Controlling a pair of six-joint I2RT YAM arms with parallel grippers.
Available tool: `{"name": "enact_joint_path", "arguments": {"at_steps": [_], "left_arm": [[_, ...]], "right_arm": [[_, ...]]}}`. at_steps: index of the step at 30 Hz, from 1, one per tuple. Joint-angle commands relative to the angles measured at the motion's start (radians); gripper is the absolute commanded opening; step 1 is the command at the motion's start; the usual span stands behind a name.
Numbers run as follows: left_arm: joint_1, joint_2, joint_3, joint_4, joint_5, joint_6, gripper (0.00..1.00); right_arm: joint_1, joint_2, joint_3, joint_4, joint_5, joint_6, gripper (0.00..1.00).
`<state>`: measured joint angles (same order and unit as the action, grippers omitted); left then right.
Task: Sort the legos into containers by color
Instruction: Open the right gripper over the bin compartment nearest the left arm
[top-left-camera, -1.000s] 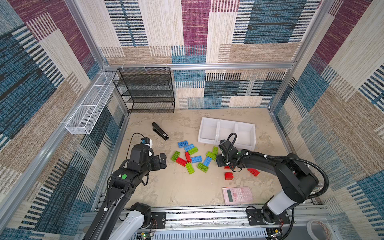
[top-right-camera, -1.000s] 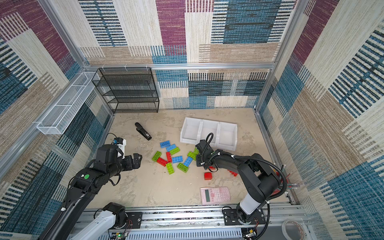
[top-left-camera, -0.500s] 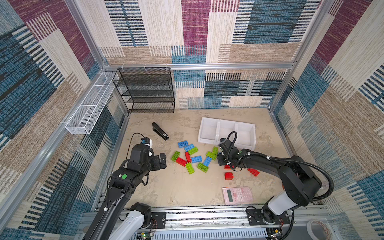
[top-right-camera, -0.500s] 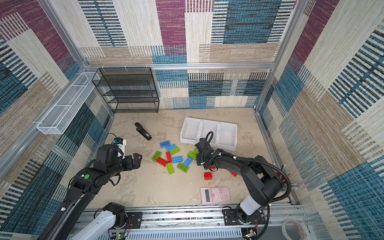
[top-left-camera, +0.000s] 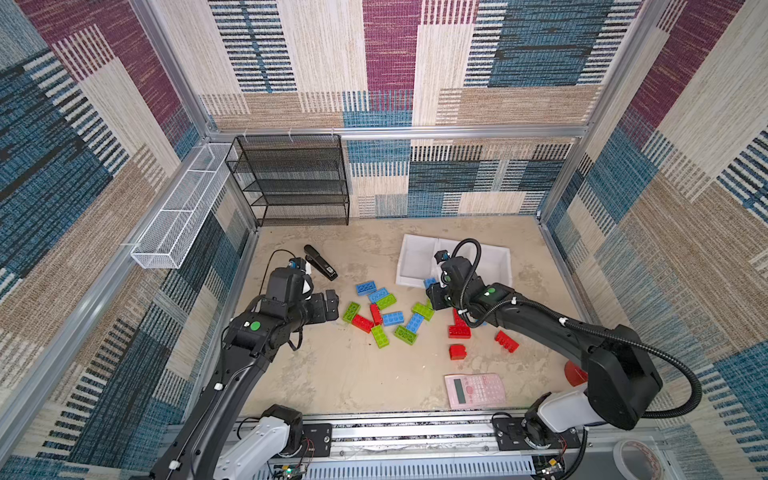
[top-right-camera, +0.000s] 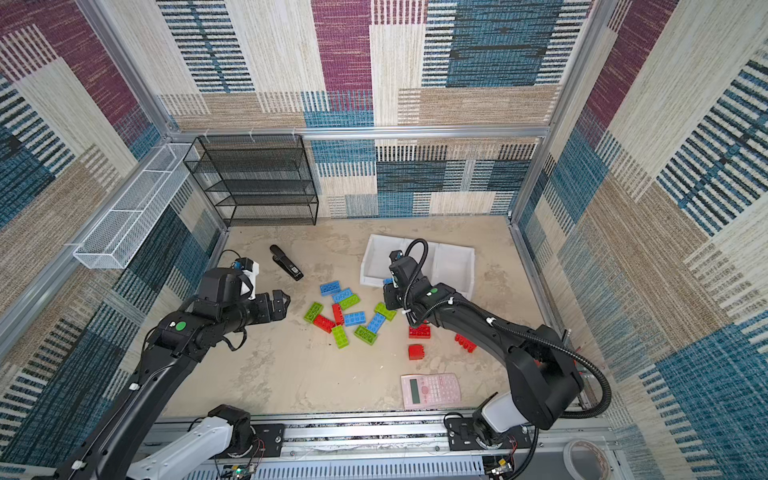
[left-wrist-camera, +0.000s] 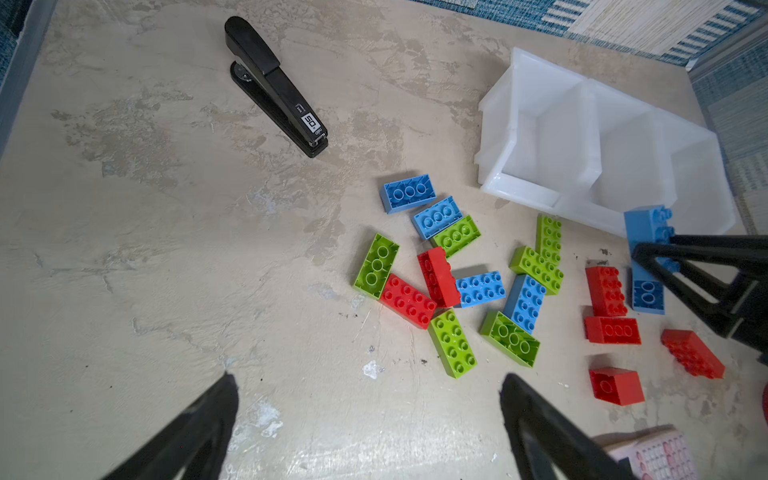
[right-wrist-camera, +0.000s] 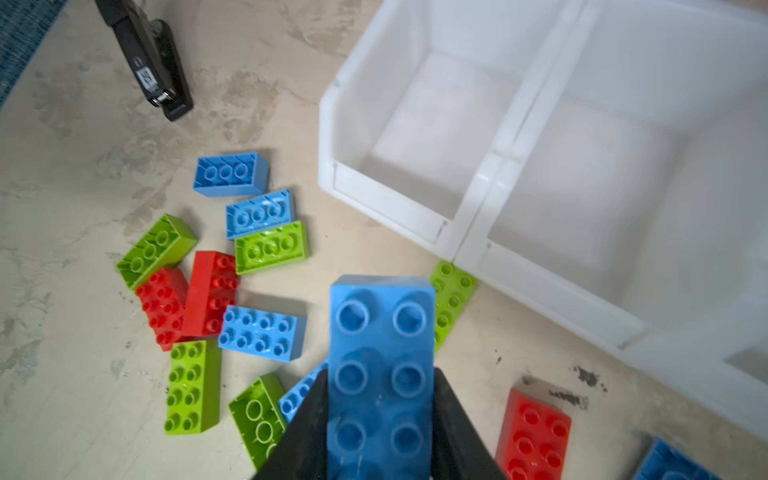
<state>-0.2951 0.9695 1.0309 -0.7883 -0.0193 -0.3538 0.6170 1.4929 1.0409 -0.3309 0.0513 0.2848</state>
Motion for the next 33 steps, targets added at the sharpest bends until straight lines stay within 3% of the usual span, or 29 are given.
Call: {"name": "enact_joint_path", "arguments": {"at_steps": [1, 13, 19, 27, 33], "left_arm": [[-0.002, 0.051, 0.03, -0.003, 0.019, 0.019, 0.99], [-0.002, 0.133, -0.029, 0.043, -0.078, -0.027, 0.99], [-0.002, 0.216, -0.015, 0.031, -0.063, -0.015, 0.99], [-0.002, 0.244, -0.008, 0.037, -0.042, 0.003, 0.99], [-0.017, 0.299, 0.064, -0.004, -0.028, 0.005, 0.99]], "right_arm": [[-0.019, 0.047, 0.069, 0.025, -0.04, -0.033, 0.36], [-0.131, 0.326, 0.325, 0.045, -0.158, -0.089, 0.36], [-0.161, 0.458, 0.435, 0.046, -0.192, -0.096, 0.38], [-0.169, 0.499, 0.476, 0.039, -0.187, -0.097, 0.58], [-0.172, 0.388, 0.386, 0.088, -0.165, -0.106, 0.68]]}}
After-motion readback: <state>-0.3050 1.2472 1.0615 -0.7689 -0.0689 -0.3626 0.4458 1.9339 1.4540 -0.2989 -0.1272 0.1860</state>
